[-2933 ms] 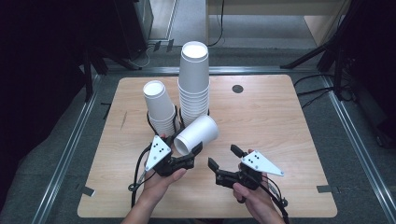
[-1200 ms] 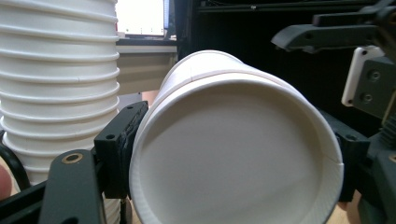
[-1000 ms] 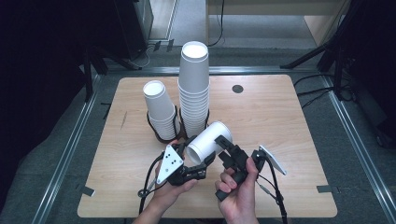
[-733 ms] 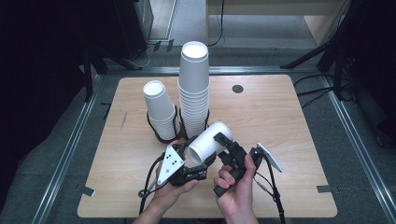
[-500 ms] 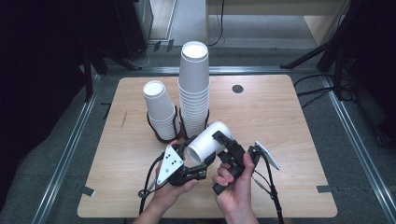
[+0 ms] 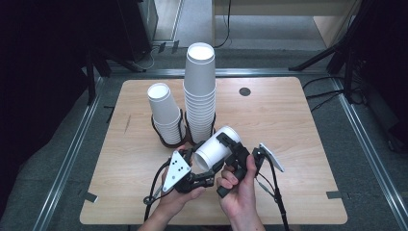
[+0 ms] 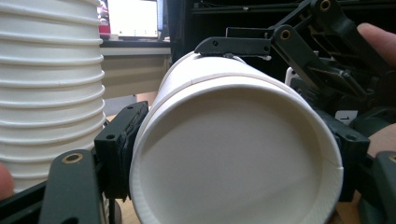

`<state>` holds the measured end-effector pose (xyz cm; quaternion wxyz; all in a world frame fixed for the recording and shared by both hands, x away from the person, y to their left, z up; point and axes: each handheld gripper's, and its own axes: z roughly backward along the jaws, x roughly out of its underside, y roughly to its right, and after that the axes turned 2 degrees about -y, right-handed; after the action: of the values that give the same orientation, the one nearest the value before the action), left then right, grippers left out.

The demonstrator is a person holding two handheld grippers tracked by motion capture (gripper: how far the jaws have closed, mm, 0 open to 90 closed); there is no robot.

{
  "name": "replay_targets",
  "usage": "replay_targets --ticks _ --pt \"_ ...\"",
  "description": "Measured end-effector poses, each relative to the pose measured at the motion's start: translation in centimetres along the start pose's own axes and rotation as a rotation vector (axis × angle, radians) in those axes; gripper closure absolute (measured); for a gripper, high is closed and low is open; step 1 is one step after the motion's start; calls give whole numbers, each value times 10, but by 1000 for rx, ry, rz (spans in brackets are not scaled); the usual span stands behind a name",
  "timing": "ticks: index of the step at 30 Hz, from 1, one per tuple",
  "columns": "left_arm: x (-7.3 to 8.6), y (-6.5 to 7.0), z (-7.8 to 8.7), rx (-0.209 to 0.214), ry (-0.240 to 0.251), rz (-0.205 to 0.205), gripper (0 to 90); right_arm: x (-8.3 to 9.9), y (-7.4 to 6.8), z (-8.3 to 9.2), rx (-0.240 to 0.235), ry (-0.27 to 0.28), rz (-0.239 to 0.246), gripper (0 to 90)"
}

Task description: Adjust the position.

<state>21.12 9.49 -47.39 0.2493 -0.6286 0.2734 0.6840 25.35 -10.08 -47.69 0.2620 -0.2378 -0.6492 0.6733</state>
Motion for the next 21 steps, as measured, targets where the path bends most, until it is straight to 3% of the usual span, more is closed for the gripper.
replay_targets --ticks 9,21 --pt "0 -4 0 5 -20 19 206 3 1 -1 0 16 -18 107" --pt "-3 -6 2 0 -46 6 192 3 4 -2 -14 30 -34 125"
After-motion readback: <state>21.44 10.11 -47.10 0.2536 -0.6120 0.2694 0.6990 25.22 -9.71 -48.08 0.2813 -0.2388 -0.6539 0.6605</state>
